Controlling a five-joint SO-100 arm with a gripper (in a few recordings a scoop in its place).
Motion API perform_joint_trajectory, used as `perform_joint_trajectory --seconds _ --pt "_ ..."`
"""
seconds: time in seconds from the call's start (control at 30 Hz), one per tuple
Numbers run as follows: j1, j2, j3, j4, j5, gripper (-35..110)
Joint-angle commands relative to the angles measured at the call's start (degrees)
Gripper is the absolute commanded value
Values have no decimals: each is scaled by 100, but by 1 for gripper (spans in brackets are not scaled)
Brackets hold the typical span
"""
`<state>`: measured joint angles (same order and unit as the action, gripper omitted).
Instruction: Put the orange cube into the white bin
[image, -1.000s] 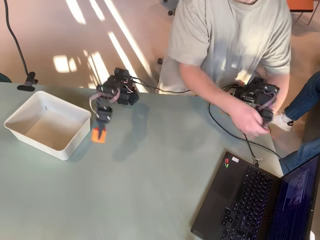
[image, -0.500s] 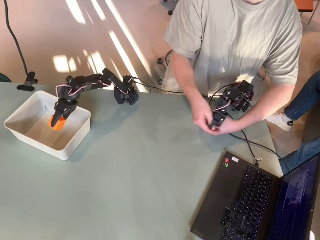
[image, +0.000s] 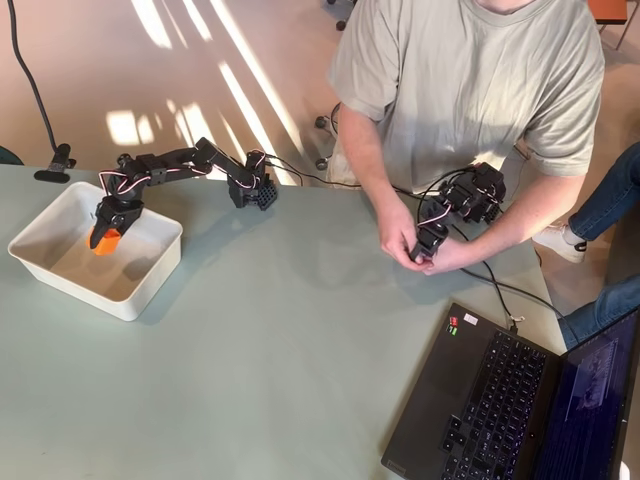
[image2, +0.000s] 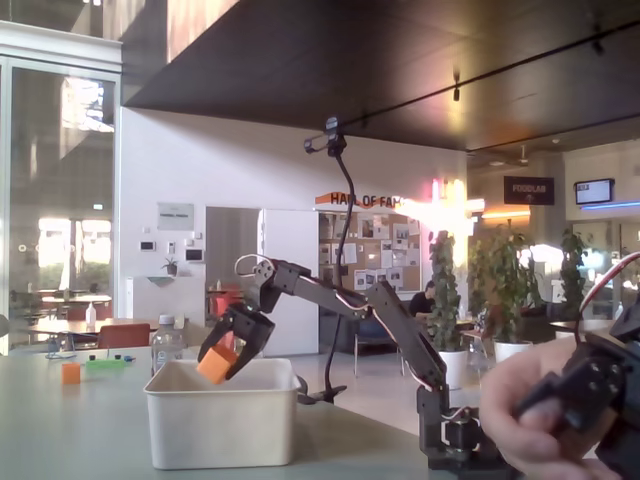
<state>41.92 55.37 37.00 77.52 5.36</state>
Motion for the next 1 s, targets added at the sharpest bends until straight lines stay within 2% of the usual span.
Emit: perform_joint_trajectory --seconds 0.0,0.23,0.37,0.53,0.8,0.97 --pt "-53 53 -158 -70 79 39" --pt "-70 158 -237 -53 97 79" --pt "-387 817 -255 -70 97 94" --pt "-1274 1863 -220 -35 237 96" --pt "-3498 3683 -229 633 1854 96" --pt "-4263 5001 -158 1292 1960 96"
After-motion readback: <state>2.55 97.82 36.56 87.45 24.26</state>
